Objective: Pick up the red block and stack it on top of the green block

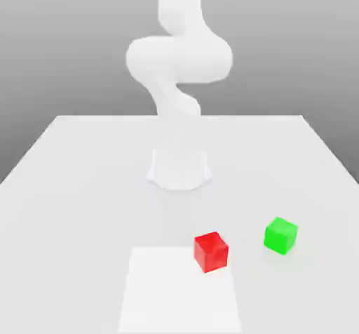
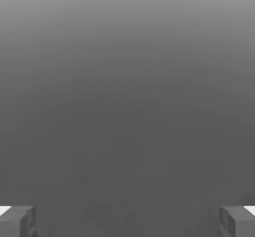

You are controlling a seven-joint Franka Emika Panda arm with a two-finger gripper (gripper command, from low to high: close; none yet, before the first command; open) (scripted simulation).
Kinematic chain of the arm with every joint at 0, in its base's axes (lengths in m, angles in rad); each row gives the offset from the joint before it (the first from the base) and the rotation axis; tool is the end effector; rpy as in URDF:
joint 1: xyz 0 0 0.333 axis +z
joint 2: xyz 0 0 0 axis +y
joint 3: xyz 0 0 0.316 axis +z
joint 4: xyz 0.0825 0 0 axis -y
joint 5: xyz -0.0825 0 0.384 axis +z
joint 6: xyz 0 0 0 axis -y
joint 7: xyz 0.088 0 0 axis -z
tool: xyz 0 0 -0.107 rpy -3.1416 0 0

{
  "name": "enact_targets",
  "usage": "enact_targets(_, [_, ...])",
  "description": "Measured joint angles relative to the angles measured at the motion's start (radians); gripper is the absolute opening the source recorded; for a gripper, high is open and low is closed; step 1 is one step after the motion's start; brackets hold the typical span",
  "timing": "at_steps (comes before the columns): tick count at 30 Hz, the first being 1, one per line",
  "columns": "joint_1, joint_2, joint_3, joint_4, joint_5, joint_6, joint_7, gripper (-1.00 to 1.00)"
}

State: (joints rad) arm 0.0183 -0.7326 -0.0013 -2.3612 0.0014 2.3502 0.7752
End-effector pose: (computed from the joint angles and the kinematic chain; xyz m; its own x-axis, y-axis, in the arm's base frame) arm 0.3748 0.0062 0.6611 0.5483 -0.6916 0.4703 -0.5130 -0.7222 -0.4639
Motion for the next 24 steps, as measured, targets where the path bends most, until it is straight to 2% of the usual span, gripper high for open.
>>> enact_targets(17, [0.132, 0.613, 0.018, -0.496, 0.006, 0.439, -0.210, 0.00])
enact_targets(24, [0.145, 0.900, 0.012, -0.496, -0.016, 0.675, -0.209, 0.00])
